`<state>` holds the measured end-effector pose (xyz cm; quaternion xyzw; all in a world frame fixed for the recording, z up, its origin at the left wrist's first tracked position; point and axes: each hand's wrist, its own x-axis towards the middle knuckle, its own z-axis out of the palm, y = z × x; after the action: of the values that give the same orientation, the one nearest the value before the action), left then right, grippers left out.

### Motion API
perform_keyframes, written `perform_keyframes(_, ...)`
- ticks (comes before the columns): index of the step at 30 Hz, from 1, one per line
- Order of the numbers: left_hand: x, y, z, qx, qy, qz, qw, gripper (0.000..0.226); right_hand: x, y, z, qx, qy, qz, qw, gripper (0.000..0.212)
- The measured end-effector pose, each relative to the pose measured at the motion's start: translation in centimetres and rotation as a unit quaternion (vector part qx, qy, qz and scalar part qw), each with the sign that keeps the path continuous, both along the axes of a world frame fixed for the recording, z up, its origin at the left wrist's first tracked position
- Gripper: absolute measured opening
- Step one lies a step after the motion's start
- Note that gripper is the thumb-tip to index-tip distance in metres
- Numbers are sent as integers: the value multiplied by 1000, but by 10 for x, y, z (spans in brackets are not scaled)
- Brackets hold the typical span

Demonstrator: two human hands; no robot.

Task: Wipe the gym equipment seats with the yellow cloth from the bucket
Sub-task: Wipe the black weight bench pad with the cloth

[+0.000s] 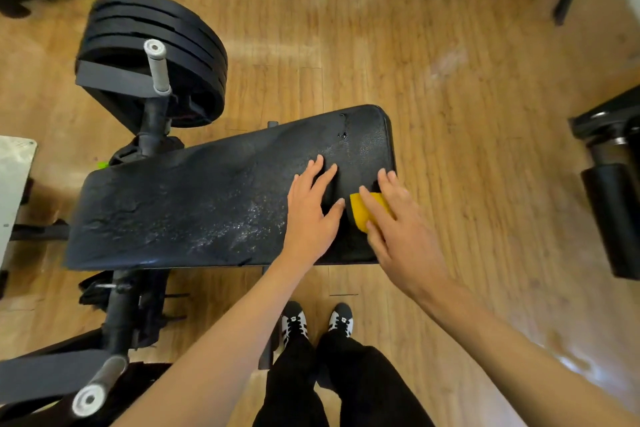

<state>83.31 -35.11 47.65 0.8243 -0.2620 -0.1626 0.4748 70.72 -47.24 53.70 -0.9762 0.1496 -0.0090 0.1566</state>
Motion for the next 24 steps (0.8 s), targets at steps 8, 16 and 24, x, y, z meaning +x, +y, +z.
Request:
perform_keyframes(8,34,51,-5,21,-75,13,997,48,8,12,-4,-106,0,-21,994,45)
perform_keyframes(16,50,84,-50,132,-126,16,983,66,109,-51,-9,-109,26,-9,994,38)
perform_keyframes(24,47,82,-60,140,-134,21,981,65,121,-33,0,-162,-54,-13,985,28)
